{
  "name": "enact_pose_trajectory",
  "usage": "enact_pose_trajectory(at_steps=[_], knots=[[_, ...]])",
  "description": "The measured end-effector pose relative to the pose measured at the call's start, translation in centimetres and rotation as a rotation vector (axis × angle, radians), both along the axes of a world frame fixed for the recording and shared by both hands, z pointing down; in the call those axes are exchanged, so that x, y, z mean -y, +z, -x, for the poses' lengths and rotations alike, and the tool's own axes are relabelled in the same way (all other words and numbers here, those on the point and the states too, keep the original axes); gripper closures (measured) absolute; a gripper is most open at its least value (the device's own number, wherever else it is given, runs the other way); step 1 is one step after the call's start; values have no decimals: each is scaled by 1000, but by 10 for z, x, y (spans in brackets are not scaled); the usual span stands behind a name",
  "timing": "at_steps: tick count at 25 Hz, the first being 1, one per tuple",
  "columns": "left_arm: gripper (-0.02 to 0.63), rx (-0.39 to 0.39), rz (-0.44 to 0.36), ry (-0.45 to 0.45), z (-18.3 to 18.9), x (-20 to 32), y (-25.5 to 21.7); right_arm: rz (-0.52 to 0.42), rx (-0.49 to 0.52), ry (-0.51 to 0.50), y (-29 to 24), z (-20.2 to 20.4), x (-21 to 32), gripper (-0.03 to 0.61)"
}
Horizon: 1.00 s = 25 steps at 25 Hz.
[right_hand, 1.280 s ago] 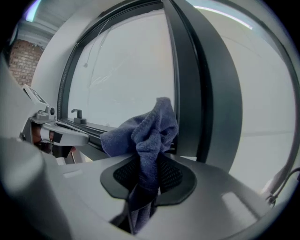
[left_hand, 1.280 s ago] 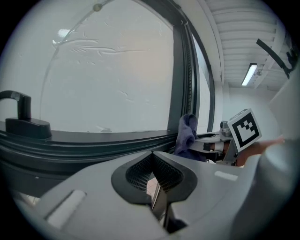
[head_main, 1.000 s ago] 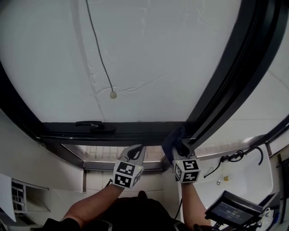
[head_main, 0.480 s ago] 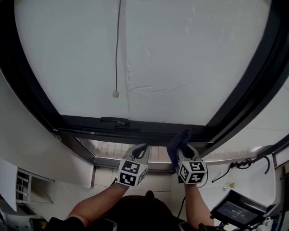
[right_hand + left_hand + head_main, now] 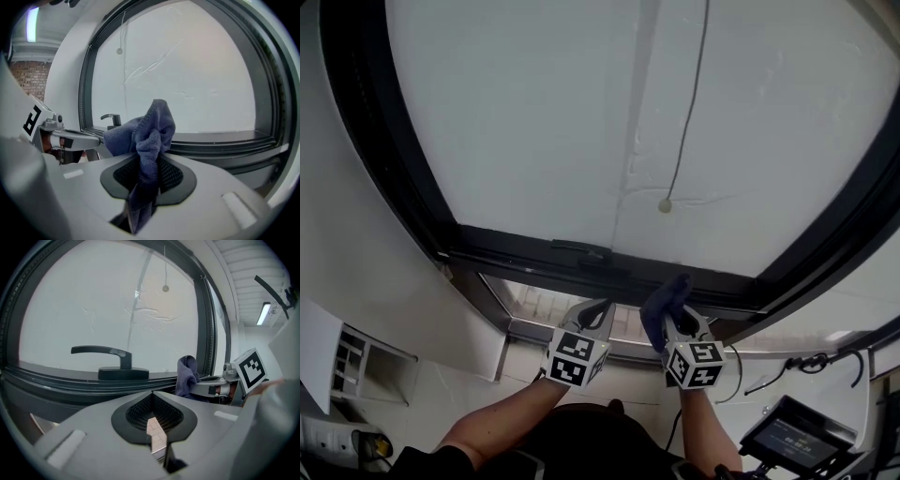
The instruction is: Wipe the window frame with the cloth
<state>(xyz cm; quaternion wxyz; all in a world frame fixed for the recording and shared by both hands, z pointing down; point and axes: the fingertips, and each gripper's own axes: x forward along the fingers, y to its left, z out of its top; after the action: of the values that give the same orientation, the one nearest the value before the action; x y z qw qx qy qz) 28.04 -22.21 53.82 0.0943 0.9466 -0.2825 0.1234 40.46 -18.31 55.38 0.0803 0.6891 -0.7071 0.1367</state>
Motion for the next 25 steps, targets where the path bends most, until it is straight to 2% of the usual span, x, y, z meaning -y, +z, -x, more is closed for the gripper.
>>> enact_pose_trajectory(at_steps=[7, 10, 19, 25], knots=[[620, -13, 0, -46, 32, 15, -2, 5, -10, -38, 0, 36, 18, 491], [621, -18, 4, -93, 51, 25, 0, 5, -35, -71, 0, 54, 27, 491], [621, -11, 16, -195, 99, 42, 3, 14, -20, -156, 0, 102, 49, 491], [621, -6, 7, -245, 126, 47, 6, 10, -41, -136, 1, 120, 59, 491]])
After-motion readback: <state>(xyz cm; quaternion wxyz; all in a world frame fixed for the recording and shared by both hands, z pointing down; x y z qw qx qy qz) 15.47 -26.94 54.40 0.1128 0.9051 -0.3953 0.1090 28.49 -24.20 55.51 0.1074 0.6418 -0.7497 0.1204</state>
